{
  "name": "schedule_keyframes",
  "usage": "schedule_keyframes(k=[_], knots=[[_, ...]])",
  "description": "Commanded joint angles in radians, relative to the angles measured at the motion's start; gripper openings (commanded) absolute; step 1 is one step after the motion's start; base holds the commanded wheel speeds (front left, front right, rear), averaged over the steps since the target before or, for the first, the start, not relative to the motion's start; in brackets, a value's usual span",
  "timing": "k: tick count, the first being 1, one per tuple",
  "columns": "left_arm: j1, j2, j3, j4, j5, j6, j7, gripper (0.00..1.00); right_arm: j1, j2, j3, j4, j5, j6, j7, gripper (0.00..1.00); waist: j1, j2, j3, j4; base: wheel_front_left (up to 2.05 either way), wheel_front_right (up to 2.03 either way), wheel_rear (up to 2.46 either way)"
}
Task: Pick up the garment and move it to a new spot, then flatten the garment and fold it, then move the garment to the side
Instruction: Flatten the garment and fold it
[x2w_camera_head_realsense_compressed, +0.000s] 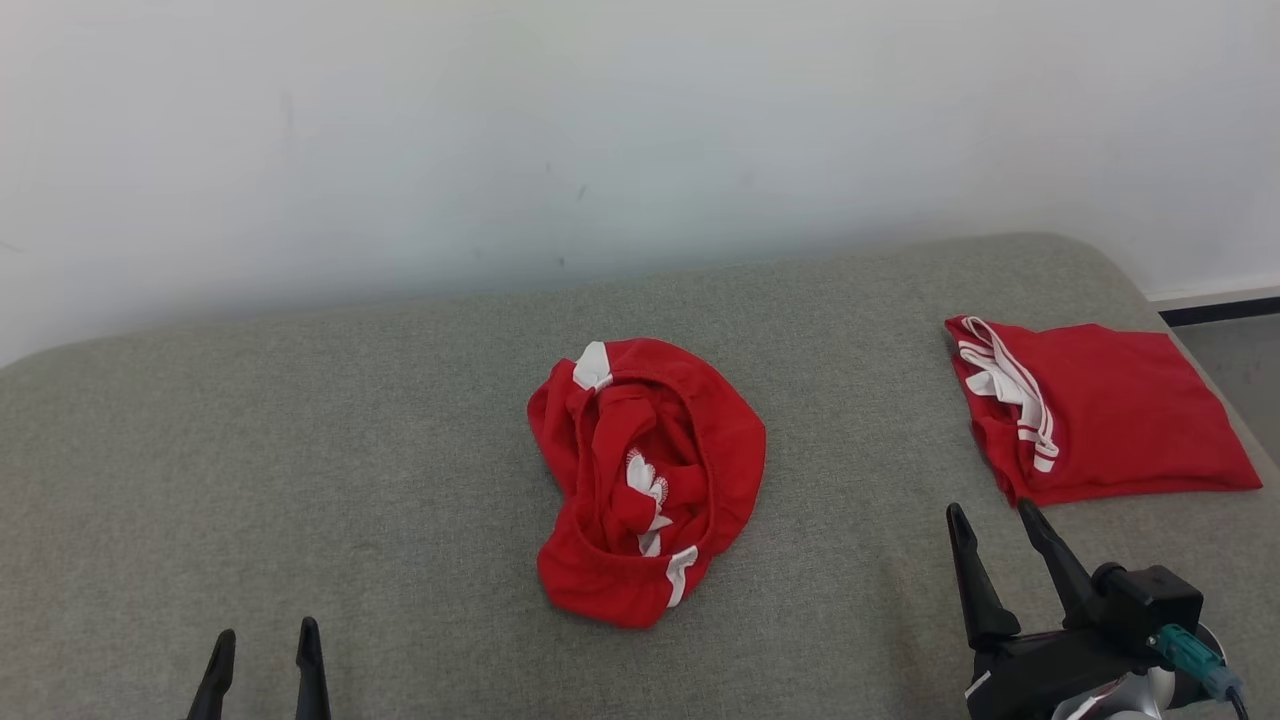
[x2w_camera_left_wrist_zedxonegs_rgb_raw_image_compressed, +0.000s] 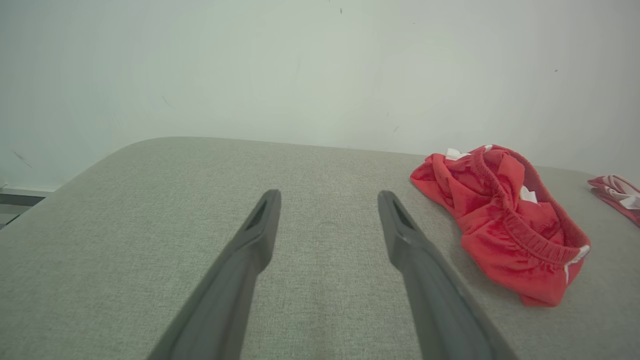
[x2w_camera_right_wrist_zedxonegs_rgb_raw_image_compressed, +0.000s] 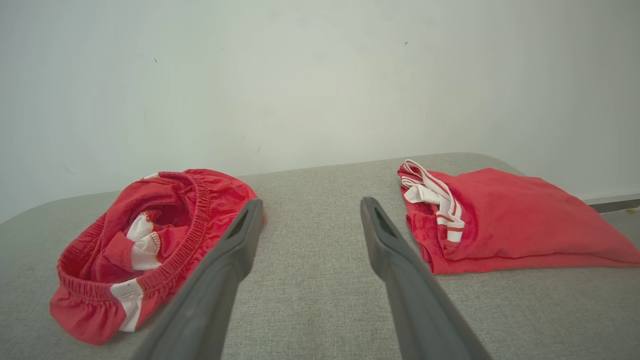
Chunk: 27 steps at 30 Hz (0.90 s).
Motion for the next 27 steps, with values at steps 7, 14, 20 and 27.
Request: schedule_keyframes(k=[7, 14, 20, 27], knots=[[-0.012, -0.006, -0.002, 0.004, 0.024, -0.017, -0.002, 1.0, -0.01, 0.004, 0.007, 0.002, -0.007, -0.003, -0.003, 1.0, 0.0001, 0.0, 0.002, -0.001, 0.0, 0.0, 0.0], [-0.073, -0.001, -0.084, 0.031, 0.048, -0.054, -0.002, 1.0, -0.019, 0.007, 0.023, -0.002, -0.004, -0.002, 0.001, 1.0, 0.0001, 0.0, 0.009, -0.02, 0.0, 0.0, 0.0], [-0.215, 0.019, -0.22, 0.116, 0.009, -0.076, 0.049, 1.0, -0.033, 0.007, 0.037, -0.005, 0.002, -0.003, 0.005, 1.0, 0.0001, 0.0, 0.029, -0.068, 0.0, 0.0, 0.0], [-0.388, 0.041, -0.449, 0.219, -0.106, -0.077, 0.201, 1.0, -0.049, 0.012, 0.057, -0.007, 0.001, -0.003, 0.008, 1.0, 0.0001, 0.0, 0.064, -0.148, 0.0, 0.0, 0.0]])
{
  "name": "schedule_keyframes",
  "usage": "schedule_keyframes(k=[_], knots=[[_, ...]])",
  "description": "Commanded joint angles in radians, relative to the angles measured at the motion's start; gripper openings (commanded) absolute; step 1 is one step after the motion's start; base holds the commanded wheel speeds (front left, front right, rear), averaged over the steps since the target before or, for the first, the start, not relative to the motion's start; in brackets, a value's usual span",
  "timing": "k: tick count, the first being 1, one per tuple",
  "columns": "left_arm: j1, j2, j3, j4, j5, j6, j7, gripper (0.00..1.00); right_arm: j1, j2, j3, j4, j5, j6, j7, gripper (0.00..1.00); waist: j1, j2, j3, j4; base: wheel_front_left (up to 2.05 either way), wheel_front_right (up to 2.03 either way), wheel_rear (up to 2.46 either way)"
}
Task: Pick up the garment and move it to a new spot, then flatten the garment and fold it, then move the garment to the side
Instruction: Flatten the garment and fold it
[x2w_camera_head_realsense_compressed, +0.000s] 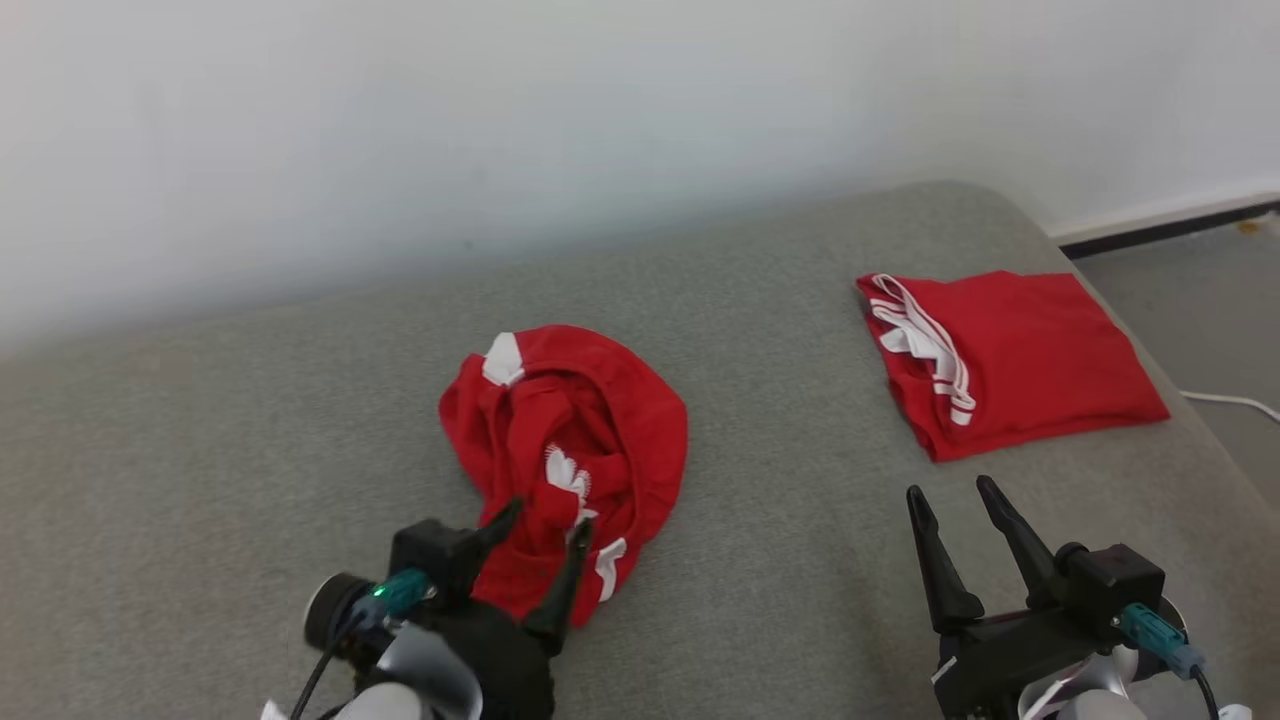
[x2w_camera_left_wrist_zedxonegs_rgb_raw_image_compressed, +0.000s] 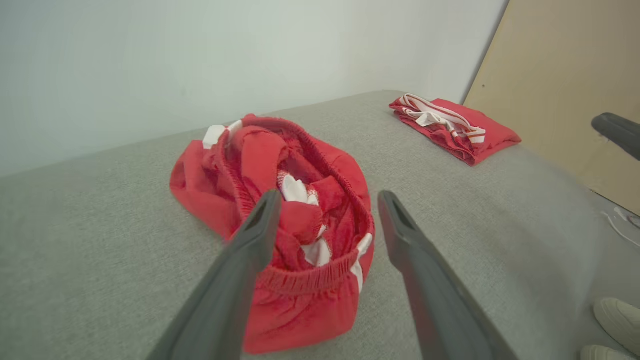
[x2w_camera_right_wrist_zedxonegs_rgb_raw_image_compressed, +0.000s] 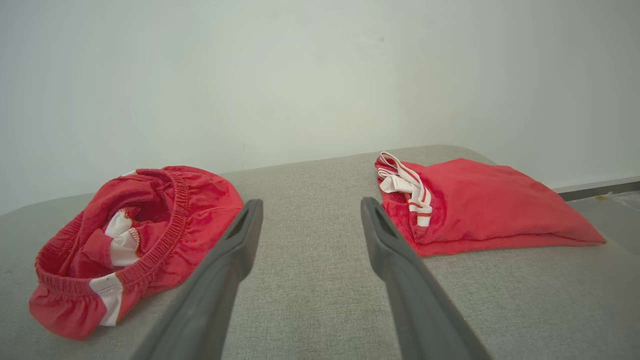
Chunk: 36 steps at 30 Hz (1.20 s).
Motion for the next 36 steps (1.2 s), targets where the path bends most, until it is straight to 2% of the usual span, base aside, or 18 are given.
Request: schedule_keyframes(k=[1, 6, 10, 20, 21, 23, 24, 30, 36], knots=[[-0.033, 0.005, -0.029, 0.013, -0.02, 0.002, 0.022, 1.0, -0.015, 0.006, 0.007, -0.001, 0.001, -0.003, 0.002, 1.0, -0.0001, -0.0001, 0.031, -0.052, 0.0, 0.0, 0.0], [-0.108, 0.002, -0.068, 0.097, -0.049, 0.006, 0.121, 1.0, -0.033, 0.018, 0.029, 0.004, 0.007, -0.003, -0.003, 1.0, -0.0001, -0.0001, 0.068, -0.117, 0.0, 0.0, 0.0], [-0.155, 0.006, -0.096, 0.159, -0.011, 0.023, 0.182, 1.0, -0.048, 0.027, 0.041, 0.011, 0.011, -0.003, -0.009, 1.0, -0.0001, -0.0001, 0.101, -0.158, 0.0, 0.0, 0.0], [-0.2, 0.008, -0.111, 0.24, 0.009, 0.085, 0.302, 1.0, -0.053, 0.031, 0.041, 0.029, 0.014, -0.003, -0.018, 1.0, -0.0001, -0.0001, 0.105, -0.196, 0.0, 0.0, 0.0], [-0.198, 0.011, -0.113, 0.243, 0.012, 0.09, 0.312, 0.95, -0.052, 0.031, 0.041, 0.031, 0.014, -0.003, -0.019, 1.0, -0.0001, -0.0001, 0.102, -0.197, 0.0, 0.0, 0.0], [-0.194, 0.018, -0.121, 0.255, 0.019, 0.101, 0.331, 0.13, -0.053, 0.033, 0.044, 0.033, 0.015, -0.002, -0.018, 1.0, -0.0001, -0.0001, 0.095, -0.197, 0.0, 0.0, 0.0], [-0.191, 0.019, -0.122, 0.258, 0.019, 0.103, 0.338, 0.0, -0.054, 0.033, 0.046, 0.034, 0.015, -0.003, -0.018, 1.0, -0.0001, -0.0001, 0.093, -0.197, 0.0, 0.0, 0.0], [-0.204, 0.008, -0.11, 0.242, -0.005, 0.105, 0.305, 0.0, -0.055, 0.025, 0.049, 0.036, 0.016, -0.003, -0.019, 1.0, -0.0001, -0.0001, 0.082, -0.184, 0.0, 0.0, 0.0], [-0.29, -0.032, -0.079, 0.165, -0.064, 0.097, 0.192, 0.0, -0.044, 0.014, 0.053, 0.04, 0.017, -0.003, -0.019, 1.0, -0.0001, -0.0001, 0.065, -0.157, 0.0, 0.0, 0.0]])
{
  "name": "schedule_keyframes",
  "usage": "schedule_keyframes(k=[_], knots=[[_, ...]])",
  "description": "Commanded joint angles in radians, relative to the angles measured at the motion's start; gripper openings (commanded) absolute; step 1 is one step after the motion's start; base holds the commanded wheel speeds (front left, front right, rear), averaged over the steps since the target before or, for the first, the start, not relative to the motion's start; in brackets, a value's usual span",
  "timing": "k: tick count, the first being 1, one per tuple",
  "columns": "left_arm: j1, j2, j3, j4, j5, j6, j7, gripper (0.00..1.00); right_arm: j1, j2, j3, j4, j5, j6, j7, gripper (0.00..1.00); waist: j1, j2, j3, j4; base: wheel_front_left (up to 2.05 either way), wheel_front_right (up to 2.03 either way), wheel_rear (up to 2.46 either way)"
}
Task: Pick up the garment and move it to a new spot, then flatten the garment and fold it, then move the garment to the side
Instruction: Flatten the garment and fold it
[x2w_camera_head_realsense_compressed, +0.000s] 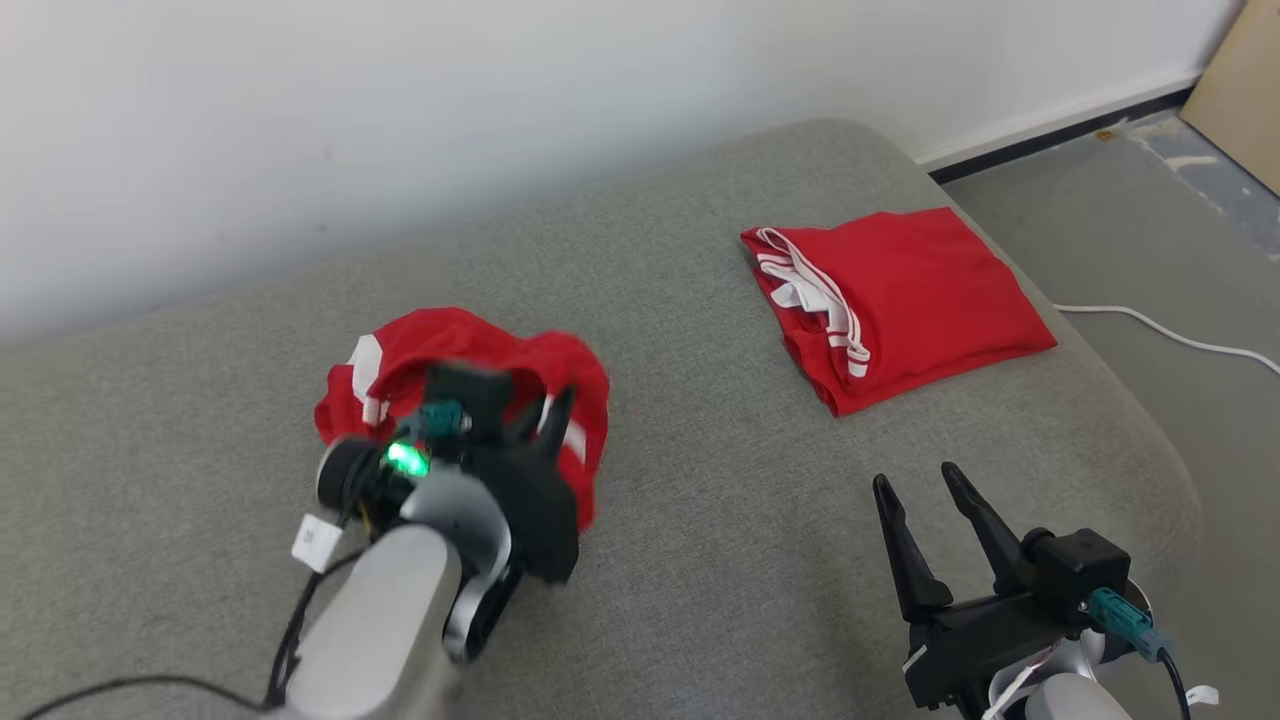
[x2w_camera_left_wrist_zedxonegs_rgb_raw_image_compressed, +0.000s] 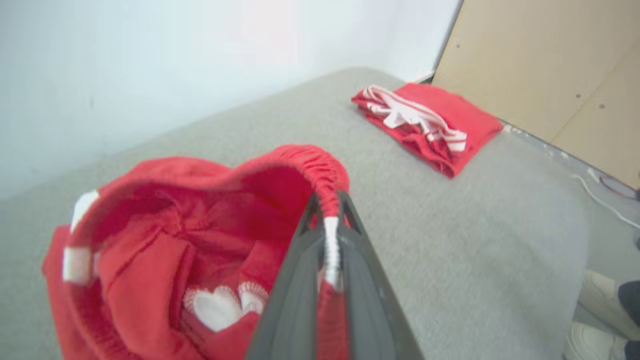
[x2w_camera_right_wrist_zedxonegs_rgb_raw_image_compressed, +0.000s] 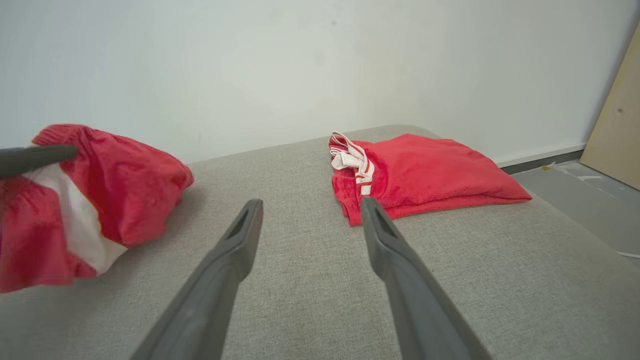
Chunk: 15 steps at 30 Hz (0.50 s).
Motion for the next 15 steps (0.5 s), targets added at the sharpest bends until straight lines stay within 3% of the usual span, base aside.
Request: schedule_keyframes(k=[1, 10, 15], knots=[[-0.022, -0.003, 0.002, -0.012, -0.004, -0.005, -0.014, 0.0, 0.006, -0.004, 0.003, 0.001, 0.003, -0.003, -0.003, 1.0, -0.0001, -0.0001, -0.009, 0.009, 0.0, 0.0, 0.0], [-0.196, -0.023, 0.011, -0.117, -0.123, -0.027, -0.191, 0.0, 0.001, -0.005, 0.02, 0.007, 0.007, -0.003, -0.004, 1.0, -0.0001, -0.0001, -0.033, 0.02, 0.0, 0.0, 0.0], [-0.107, -0.02, -0.01, -0.087, -0.174, -0.02, -0.192, 0.0, 0.02, -0.008, 0.007, 0.006, 0.014, -0.003, -0.004, 1.0, -0.0001, -0.0001, -0.026, 0.049, 0.0, 0.0, 0.0]])
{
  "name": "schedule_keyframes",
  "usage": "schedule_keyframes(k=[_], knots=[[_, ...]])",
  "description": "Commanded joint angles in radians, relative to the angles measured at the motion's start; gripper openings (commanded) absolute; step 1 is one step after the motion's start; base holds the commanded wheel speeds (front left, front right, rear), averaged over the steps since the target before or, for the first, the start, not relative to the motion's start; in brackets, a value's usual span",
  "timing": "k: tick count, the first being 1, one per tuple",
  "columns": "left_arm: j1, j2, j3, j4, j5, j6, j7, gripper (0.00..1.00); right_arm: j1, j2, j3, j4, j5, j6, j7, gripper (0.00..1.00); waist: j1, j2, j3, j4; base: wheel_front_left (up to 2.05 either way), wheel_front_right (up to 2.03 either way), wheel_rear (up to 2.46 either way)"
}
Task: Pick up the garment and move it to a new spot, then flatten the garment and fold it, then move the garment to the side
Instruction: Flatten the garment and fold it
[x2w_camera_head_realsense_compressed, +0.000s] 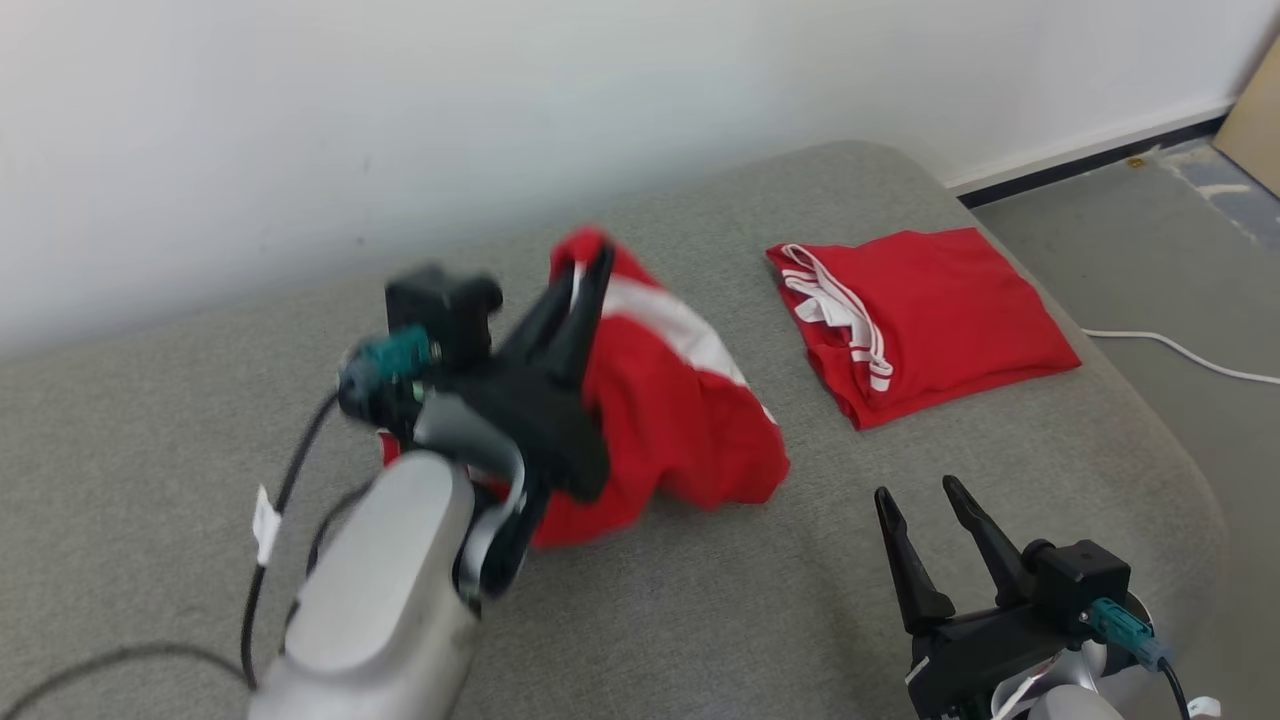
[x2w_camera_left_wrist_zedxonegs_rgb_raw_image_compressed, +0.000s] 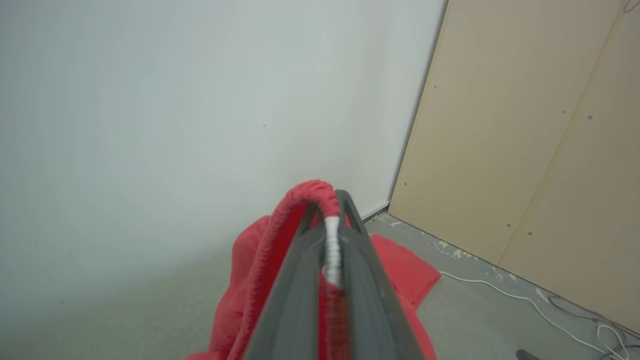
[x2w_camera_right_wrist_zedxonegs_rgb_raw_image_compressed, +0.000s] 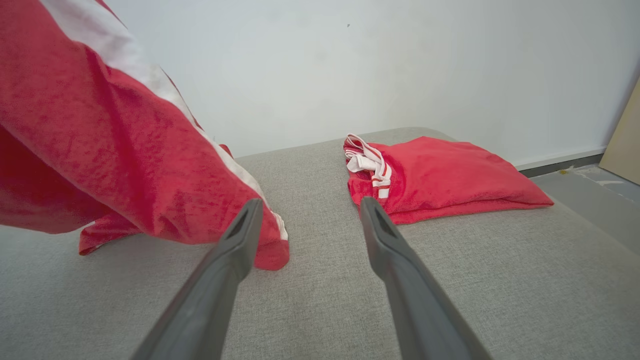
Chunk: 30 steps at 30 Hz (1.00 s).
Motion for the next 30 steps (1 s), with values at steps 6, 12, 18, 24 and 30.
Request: schedule_keyframes(k=[6, 12, 18, 24, 30], knots=[[0.214, 0.065, -0.006, 0.028, -0.043, 0.023, 0.068, 0.0, 0.018, 0.002, -0.022, -0.012, -0.003, -0.003, -0.004, 1.0, 0.0, 0.0, 0.024, 0.064, 0.0, 0.0, 0.0], [0.36, 0.169, -0.012, -0.032, -0.01, 0.053, 0.082, 0.0, 0.024, 0.0, -0.035, -0.019, -0.013, -0.003, -0.004, 1.0, 0.0, 0.0, 0.033, 0.134, 0.0, 0.0, 0.0], [0.413, 0.224, -0.005, -0.044, 0.023, 0.1, 0.06, 0.0, 0.013, 0.006, -0.032, -0.021, -0.015, -0.002, -0.002, 1.0, 0.0, 0.0, 0.035, 0.166, 0.0, 0.0, 0.0], [0.448, 0.25, 0.027, -0.031, 0.016, 0.144, 0.039, 0.0, 0.008, 0.001, -0.03, -0.017, -0.015, -0.003, 0.0, 1.0, 0.0, 0.0, 0.033, 0.183, 0.0, 0.0, 0.0], [0.491, 0.251, 0.048, -0.039, -0.002, 0.165, -0.001, 1.0, 0.022, -0.009, -0.037, -0.012, -0.01, -0.003, 0.002, 1.0, 0.0, 0.0, 0.009, 0.189, 0.0, 0.0, 0.0]])
